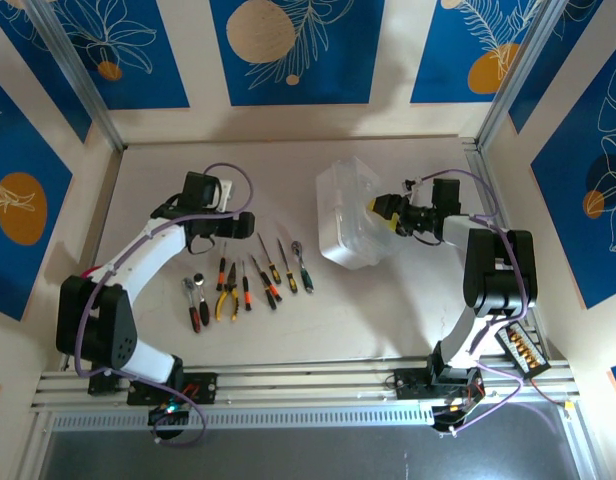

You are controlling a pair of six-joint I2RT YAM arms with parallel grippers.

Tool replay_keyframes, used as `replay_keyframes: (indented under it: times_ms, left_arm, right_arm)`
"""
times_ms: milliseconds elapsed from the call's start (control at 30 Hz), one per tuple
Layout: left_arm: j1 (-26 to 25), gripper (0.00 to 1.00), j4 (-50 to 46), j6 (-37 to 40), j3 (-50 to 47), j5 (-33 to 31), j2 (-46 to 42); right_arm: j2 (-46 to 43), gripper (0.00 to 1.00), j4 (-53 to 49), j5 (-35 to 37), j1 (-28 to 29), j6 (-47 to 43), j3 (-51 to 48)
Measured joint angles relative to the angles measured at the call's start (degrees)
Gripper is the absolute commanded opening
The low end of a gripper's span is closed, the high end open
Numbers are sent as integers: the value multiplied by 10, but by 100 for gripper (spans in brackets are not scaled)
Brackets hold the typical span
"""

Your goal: Pack the tool kit

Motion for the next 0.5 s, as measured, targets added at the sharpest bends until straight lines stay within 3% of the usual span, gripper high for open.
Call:
replay_keyframes:
  times_ms: [500]
  left_arm:
    - [-20, 100, -9, 0, 15, -12, 7]
  right_arm:
    - [0, 82, -51, 2, -25, -6, -4]
